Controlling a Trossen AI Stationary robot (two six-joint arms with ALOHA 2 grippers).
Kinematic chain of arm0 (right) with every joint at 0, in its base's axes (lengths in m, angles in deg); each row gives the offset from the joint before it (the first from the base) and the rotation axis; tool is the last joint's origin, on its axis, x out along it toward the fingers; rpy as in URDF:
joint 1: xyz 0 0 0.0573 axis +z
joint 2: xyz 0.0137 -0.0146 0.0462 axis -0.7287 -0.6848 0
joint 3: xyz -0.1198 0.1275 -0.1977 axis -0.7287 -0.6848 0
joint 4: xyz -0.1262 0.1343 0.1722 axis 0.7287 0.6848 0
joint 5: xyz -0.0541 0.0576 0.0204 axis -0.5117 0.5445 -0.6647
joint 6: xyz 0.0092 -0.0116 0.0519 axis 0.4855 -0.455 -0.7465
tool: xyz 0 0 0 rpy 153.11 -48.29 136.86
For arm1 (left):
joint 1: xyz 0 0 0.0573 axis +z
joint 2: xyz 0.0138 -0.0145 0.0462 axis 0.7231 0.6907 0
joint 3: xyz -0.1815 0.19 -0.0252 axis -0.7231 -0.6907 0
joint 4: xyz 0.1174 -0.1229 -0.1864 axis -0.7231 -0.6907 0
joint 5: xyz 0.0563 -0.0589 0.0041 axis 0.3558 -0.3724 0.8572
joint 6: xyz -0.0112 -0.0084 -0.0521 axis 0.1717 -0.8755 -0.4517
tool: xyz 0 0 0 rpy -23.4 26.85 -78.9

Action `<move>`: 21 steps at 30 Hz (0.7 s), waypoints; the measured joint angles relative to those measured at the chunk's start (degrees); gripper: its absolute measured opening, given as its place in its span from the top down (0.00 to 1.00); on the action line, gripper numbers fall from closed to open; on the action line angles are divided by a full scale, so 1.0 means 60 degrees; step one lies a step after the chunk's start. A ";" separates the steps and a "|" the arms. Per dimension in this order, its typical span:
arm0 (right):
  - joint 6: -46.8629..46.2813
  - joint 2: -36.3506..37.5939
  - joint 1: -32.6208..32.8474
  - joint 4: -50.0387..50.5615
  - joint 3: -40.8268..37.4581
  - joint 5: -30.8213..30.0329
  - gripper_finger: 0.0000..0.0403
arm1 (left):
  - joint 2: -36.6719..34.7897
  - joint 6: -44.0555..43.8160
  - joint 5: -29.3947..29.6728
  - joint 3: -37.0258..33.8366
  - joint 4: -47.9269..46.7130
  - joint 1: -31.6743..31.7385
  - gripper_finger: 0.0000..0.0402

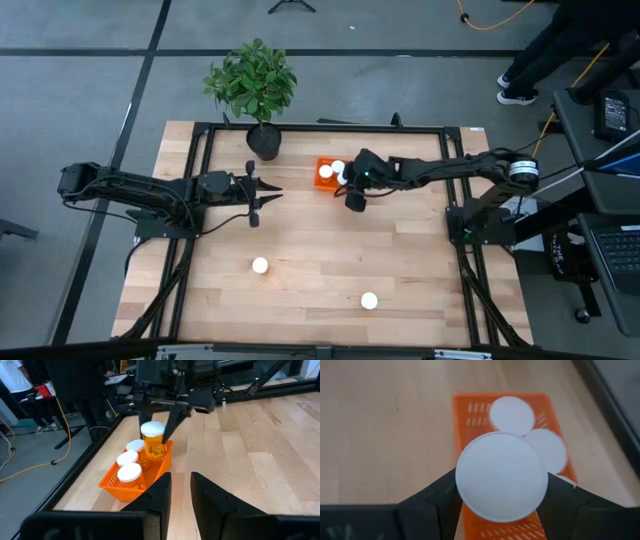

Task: Pick and place pill bottles into a basket
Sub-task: Put the top right orange pill bottle into the orange bin

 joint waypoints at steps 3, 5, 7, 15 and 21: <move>-0.0009 -0.0215 -0.0095 -0.0048 0.0000 0.0009 0.47 | 0.0000 0.0000 0.0000 0.0000 -0.0003 0.0000 0.83; -0.0025 -0.0345 -0.0158 -0.0062 0.0000 0.0075 0.47 | 0.0000 0.0001 0.0000 0.0000 -0.0002 0.0000 0.83; -0.0126 -0.0435 -0.0163 -0.0112 0.0000 0.0278 0.47 | 0.0000 0.0000 0.0000 0.0000 -0.0004 0.0000 0.83; -0.0005 -0.0450 -0.0168 0.0164 0.0000 0.0319 0.47 | 0.0000 0.0000 0.0000 0.0000 0.0000 0.0000 0.83; -0.0013 -0.0437 -0.0283 0.0798 0.0007 0.0321 0.47 | 0.0000 0.0000 0.0000 0.0000 -0.0002 0.0000 0.83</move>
